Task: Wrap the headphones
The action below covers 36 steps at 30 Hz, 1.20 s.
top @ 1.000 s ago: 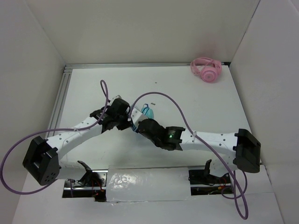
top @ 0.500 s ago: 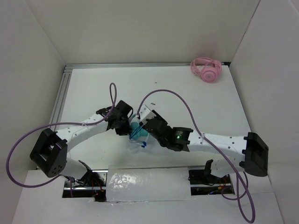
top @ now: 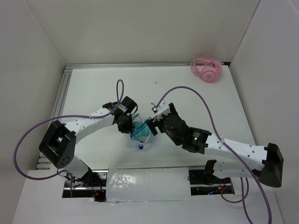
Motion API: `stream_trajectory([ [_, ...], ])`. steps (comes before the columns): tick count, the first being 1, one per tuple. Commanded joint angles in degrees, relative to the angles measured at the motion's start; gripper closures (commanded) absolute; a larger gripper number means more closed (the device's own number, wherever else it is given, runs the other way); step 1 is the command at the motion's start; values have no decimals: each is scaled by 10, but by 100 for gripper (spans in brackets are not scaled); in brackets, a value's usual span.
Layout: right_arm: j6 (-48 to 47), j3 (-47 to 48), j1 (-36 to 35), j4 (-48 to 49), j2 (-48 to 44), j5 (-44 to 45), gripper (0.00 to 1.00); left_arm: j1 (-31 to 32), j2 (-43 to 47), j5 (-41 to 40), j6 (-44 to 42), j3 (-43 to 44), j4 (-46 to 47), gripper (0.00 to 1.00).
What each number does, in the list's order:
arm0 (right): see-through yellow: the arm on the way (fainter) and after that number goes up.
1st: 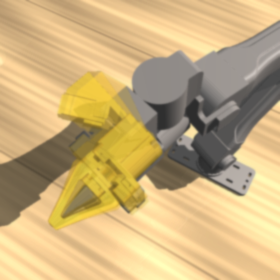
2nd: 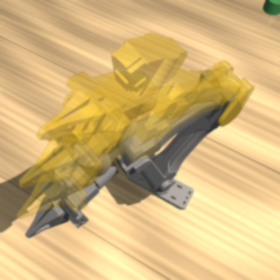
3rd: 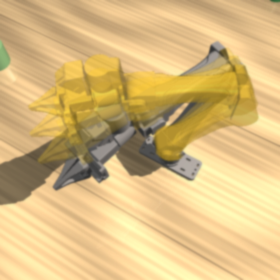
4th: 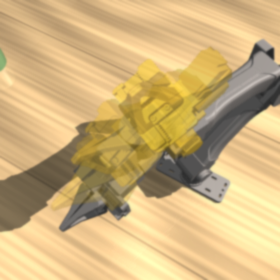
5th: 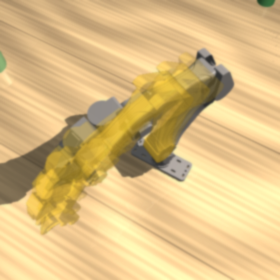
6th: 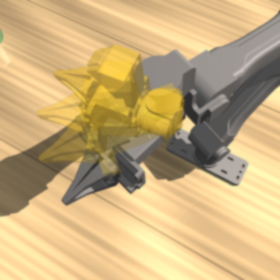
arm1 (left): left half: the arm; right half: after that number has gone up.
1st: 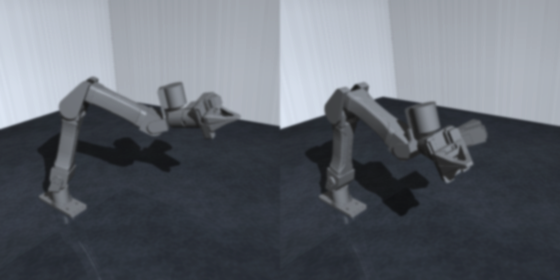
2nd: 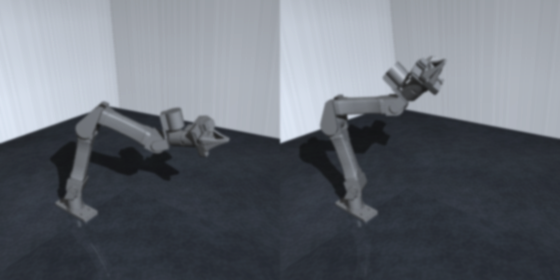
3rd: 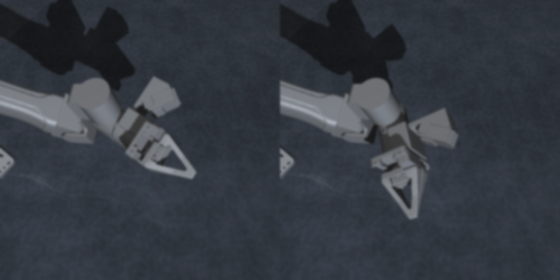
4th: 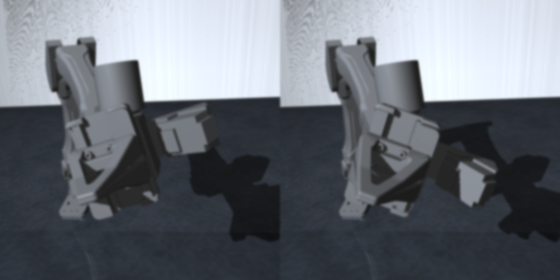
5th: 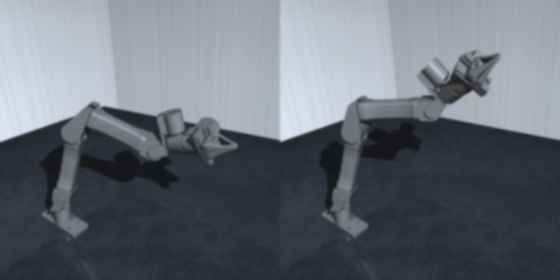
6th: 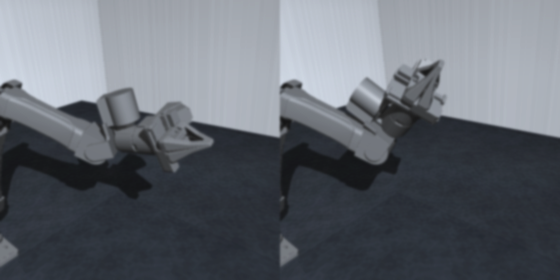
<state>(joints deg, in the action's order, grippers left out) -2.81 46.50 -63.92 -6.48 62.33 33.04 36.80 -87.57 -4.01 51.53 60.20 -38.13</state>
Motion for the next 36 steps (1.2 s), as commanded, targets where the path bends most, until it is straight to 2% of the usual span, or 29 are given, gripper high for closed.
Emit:
stream_trajectory([
  [1,61,-15,23,43,-54,2,1,-1,-24,1,-22,46,-2,100],
  [10,115,-55,79,39,-128,-25,0,-55,-72,-11,-62,87,-6,100],
  [16,122,-54,105,27,-120,-24,0,-129,-114,0,-114,112,10,100],
  [19,120,-50,114,27,-111,-29,0,-188,-137,25,-126,128,16,100],
  [25,120,-50,131,32,-103,-35,0,-262,-172,-9,-135,162,-11,100],
  [32,131,-56,164,33,-101,-56,0,-363,-186,18,-138,140,4,100],
  [36,130,-59,171,37,-100,-69,0,-384,-190,3,-132,134,-4,100],
])
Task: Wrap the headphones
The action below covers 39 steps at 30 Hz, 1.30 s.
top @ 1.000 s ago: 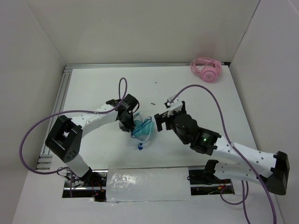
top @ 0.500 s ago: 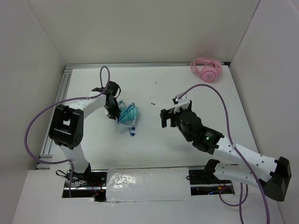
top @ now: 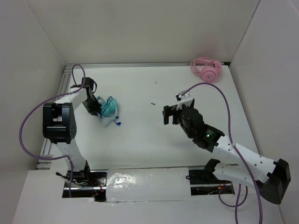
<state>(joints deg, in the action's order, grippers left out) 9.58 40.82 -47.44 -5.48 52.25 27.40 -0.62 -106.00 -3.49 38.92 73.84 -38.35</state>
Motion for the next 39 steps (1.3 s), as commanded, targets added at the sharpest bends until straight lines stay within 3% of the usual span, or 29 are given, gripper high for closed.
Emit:
stream_trajectory([
  [1,7,-1,8,27,2,-13,0,-10,-6,-7,6,4,-8,97],
  [4,10,2,9,18,4,-8,0,-17,-17,-23,23,21,-38,75],
  [12,24,9,9,0,-15,-12,0,-28,5,-26,44,18,-68,40],
  [16,34,10,9,-2,-35,-16,0,-29,58,-26,49,16,-89,28],
  [20,49,14,9,-9,-49,-16,0,-27,116,-14,58,5,-99,2],
  [28,87,22,6,-23,-79,0,0,-17,238,23,90,3,-127,1],
  [32,113,8,6,-22,-107,14,0,32,331,42,81,-10,-116,1],
  [39,246,-6,0,-81,-158,117,0,111,618,175,56,-166,13,1],
])
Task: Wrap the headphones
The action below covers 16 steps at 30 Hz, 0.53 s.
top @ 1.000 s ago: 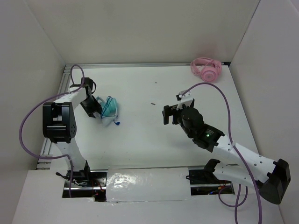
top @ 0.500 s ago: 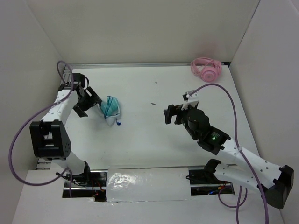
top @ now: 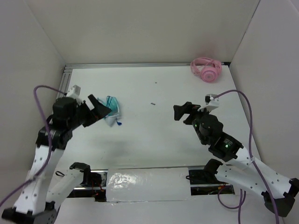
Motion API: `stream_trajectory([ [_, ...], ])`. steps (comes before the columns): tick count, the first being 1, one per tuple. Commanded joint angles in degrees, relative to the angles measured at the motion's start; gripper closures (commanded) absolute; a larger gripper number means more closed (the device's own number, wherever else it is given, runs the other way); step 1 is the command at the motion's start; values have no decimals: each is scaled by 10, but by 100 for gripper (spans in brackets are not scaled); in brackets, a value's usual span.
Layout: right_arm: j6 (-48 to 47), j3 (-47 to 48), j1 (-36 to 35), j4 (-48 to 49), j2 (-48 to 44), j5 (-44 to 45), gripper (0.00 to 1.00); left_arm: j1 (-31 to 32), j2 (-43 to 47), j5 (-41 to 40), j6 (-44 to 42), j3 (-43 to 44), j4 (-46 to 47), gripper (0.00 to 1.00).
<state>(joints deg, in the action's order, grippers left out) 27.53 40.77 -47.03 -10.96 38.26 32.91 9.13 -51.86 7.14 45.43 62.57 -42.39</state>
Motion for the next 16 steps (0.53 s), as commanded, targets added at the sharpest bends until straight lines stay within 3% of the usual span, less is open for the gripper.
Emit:
stream_trajectory([
  [1,74,-10,-6,-32,-31,71,0,17,99,70,-6,-82,56,1],
  [6,145,-12,-9,-111,-60,130,0,27,163,57,10,-97,35,1],
  [10,187,0,-11,-174,-67,172,0,34,142,49,8,-88,21,1],
  [16,191,1,-11,-187,-75,203,0,39,111,48,13,-86,20,1],
])
